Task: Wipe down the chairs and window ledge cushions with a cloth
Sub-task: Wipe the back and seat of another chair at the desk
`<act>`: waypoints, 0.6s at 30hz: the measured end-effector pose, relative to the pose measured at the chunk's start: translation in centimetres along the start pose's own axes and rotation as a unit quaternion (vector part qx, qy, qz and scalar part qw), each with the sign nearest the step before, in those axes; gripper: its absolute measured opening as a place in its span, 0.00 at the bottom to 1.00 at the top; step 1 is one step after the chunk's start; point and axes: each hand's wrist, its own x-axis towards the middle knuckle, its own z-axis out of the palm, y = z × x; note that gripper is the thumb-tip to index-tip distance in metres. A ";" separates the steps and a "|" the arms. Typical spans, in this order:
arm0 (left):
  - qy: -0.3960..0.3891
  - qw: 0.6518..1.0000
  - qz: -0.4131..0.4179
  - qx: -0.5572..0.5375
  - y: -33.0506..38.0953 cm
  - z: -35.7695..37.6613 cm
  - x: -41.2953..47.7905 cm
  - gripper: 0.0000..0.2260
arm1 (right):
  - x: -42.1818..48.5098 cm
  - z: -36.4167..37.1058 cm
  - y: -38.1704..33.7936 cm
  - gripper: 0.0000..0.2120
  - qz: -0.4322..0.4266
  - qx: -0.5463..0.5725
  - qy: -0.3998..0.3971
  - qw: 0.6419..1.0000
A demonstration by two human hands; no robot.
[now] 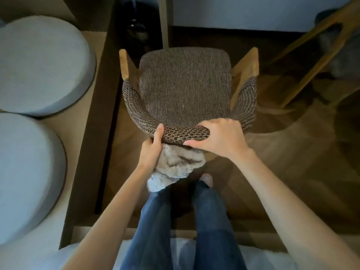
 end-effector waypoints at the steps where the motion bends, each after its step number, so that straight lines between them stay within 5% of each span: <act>1: 0.002 1.000 0.025 -0.015 -0.9 0.1 0.1 0.32 | -0.2 0.4 -0.3 0.43 0.011 -0.008 0.028 1.000; 9: 0.010 0.960 0.277 -0.029 -8.3 -1.2 2.1 0.24 | -1.5 3.1 -1.5 0.42 -0.029 -0.042 0.191 0.980; 13: 0.014 0.948 0.318 0.001 -8.5 -2.6 1.8 0.26 | -1.8 2.9 -2.5 0.44 0.012 -0.054 0.211 0.976; 18: -0.024 0.964 0.263 -0.013 -7.4 -3.2 0.9 0.28 | -2.3 3.3 -4.5 0.42 0.043 -0.078 0.239 0.967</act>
